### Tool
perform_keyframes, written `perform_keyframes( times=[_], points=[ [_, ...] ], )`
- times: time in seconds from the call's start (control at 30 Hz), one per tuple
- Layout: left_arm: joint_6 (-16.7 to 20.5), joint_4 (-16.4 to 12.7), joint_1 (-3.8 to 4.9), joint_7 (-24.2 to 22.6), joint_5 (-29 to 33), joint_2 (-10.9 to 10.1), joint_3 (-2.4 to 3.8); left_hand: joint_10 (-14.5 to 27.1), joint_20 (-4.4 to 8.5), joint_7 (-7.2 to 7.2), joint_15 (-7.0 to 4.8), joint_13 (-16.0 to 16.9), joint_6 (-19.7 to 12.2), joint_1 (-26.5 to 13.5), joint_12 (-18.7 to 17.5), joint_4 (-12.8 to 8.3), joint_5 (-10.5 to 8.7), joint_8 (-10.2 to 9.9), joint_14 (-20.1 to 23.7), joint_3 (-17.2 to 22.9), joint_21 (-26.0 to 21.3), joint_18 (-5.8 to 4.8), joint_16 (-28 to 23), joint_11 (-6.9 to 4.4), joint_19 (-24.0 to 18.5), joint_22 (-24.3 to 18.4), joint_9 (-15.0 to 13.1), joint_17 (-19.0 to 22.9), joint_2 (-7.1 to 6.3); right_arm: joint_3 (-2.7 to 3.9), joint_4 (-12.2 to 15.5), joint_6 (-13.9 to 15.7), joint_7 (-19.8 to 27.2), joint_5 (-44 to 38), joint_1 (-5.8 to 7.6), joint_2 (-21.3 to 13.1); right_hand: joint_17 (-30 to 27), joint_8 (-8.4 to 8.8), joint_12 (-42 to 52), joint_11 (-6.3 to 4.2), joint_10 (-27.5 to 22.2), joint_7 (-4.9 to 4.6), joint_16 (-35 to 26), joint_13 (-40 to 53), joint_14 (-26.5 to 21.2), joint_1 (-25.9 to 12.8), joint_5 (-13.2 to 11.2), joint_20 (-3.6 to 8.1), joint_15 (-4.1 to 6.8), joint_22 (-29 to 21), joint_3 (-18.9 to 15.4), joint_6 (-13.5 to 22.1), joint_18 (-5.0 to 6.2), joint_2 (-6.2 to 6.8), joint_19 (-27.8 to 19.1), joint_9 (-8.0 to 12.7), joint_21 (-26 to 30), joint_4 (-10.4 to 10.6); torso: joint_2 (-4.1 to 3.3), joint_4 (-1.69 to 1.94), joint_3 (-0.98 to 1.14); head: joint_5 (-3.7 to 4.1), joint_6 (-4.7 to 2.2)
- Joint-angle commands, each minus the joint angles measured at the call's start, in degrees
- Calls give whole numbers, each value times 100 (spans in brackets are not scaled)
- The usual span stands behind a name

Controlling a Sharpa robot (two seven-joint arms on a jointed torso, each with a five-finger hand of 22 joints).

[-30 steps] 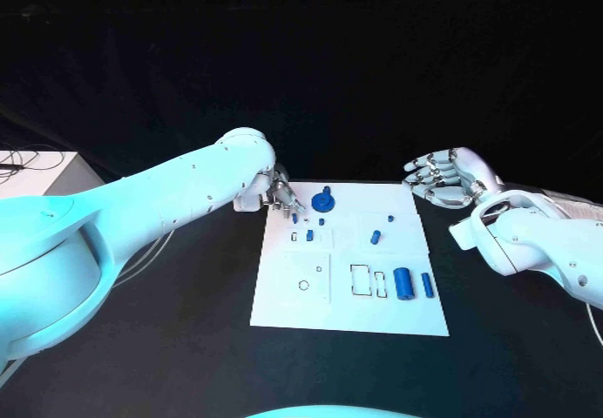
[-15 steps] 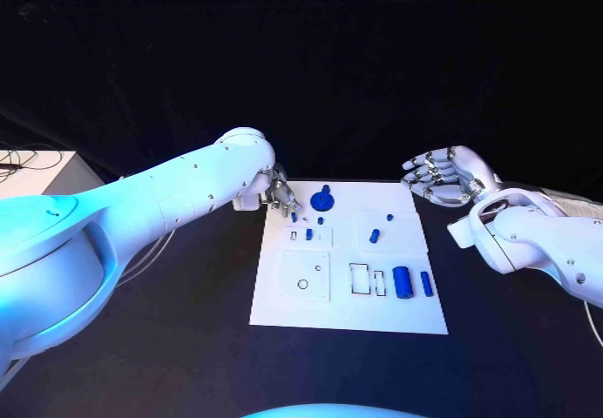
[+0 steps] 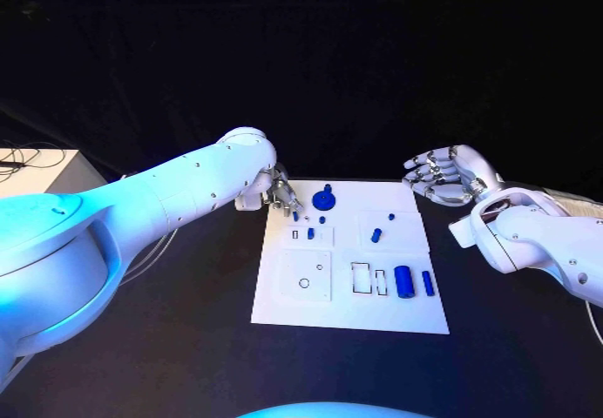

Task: Assemble the parts on the task board

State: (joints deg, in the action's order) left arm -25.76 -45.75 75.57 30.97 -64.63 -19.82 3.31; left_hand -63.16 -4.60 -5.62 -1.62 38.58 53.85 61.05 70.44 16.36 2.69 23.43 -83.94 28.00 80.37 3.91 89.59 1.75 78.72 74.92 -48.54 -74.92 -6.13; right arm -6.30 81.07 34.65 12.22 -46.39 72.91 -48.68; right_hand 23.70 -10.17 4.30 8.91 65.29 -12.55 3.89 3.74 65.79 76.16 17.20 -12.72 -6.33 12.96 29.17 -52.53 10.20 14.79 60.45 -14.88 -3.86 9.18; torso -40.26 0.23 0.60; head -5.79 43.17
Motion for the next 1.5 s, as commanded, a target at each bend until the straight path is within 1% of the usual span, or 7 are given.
perform_keyframes(
  times=[0.03,0.63,0.83,1.07,1.1,1.27,1.5],
  points=[
    [-7,-1,-6,-8,143,20,-3,47,1,-3,18,-13,-54,48,-21,-6,23,27,-369,38,-41,14,-15,-6,-34,113,-9,-961,-1,3,6,-23,53,-8,2,7,-5,24,-23,19,-39,-27,-18,-9,-53,-31,10,11,-5,-5,-42,-4,26,10,-48,10,26,5,0,0,-2,-1,4],
    [13,65,-60,-31,302,46,-51,64,-1,-6,21,-11,-68,86,-29,-13,22,25,-362,84,-48,15,-17,-3,-43,107,-36,-951,-24,3,1,-35,55,-6,2,20,-5,24,-23,19,-39,-27,-18,-9,-53,-31,10,11,-5,-5,-42,-4,26,10,-48,10,26,5,-4,-4,3,2,18],
    [43,62,-67,-36,316,35,-62,76,-2,1,18,24,-87,236,-31,-58,23,29,-362,254,-56,18,-19,-8,-54,99,-106,-959,-19,3,-4,-38,56,-6,2,23,-5,24,-23,19,-39,-27,-18,-9,-53,-31,10,11,-5,-5,-42,-4,26,10,-48,10,26,5,2,-2,3,11,25],
    [144,8,-69,-52,424,3,-65,98,26,38,-21,66,-157,829,-72,-539,27,37,-361,939,-56,19,-23,-49,-56,102,-258,-966,13,3,-8,-41,56,-5,2,24,-5,24,-23,19,-39,-27,-18,-9,-53,-31,10,11,-5,-5,-42,-4,26,10,-48,10,26,5,-3,-4,0,20,25],
    [160,3,-70,-55,443,1,-65,110,32,37,-26,52,-179,944,-96,-684,30,44,-356,1107,-56,19,-26,-52,-57,102,-298,-958,7,3,-8,-41,56,-5,2,25,-5,24,-23,19,-39,-27,-18,-9,-53,-31,10,11,-5,-5,-42,-4,26,10,-48,10,26,5,-2,-4,1,20,23],
    [280,-13,-70,-83,559,-7,-66,118,16,-21,9,35,-264,973,-182,-1063,36,99,-348,1758,-65,22,-35,-14,-74,91,-520,-947,1,3,-9,-45,57,-5,2,29,-20,29,-19,21,-46,-29,-13,-7,-60,-21,12,6,-8,-31,-51,-7,28,-3,-56,11,23,1,-1,-4,4,22,31],
    [413,-76,-70,-113,666,-82,-64,83,-1,-46,28,96,-268,902,-180,-1272,48,128,-356,2096,-64,25,-36,9,-83,90,-639,-970,9,3,-10,-53,53,-4,2,29,-20,29,-19,21,-46,-29,-13,-7,-60,-21,12,6,-8,-31,-51,-7,28,-3,-56,11,23,1,5,-1,6,26,39]
  ],
)
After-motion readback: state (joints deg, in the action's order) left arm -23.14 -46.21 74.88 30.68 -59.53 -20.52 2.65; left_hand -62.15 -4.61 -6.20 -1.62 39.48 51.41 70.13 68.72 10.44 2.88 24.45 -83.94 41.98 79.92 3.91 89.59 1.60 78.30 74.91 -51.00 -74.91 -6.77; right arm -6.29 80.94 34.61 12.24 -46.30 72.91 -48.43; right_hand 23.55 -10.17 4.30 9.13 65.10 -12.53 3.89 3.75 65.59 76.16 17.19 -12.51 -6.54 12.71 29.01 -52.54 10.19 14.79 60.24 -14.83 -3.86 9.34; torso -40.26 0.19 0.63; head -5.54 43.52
